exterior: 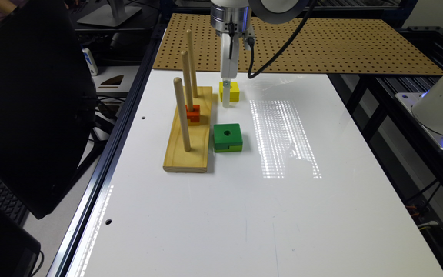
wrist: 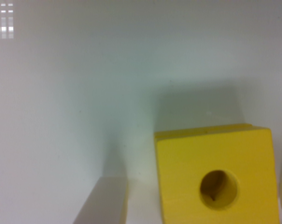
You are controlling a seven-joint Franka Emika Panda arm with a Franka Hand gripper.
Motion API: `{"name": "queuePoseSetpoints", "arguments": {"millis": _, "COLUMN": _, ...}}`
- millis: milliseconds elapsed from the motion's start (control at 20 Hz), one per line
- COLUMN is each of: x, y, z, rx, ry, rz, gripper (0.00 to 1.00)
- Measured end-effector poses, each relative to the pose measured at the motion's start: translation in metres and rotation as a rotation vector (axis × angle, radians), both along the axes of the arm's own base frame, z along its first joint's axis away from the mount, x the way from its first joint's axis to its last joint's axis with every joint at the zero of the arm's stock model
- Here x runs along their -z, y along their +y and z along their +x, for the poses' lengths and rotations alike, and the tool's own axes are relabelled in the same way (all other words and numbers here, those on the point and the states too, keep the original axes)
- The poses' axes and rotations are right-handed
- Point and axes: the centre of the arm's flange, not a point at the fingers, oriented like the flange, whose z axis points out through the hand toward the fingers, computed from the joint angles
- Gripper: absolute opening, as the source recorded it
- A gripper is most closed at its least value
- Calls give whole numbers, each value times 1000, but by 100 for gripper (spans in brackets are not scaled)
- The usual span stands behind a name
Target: Pick up yellow block.
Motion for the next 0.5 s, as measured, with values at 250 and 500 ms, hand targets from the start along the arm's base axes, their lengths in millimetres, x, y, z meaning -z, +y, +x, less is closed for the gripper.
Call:
{"name": "queuePoseSetpoints", "arguments": {"millis": 250, "x": 1, "y": 0, "z": 1, "rx": 0, "ry": 0, "rz": 0, "gripper": 100}}
{"name": "queuePoseSetpoints", "arguments": {"millis": 500, "x": 1, "y": -1, "z": 1, "rx": 1, "ry": 0, "rz": 0, "gripper": 0}}
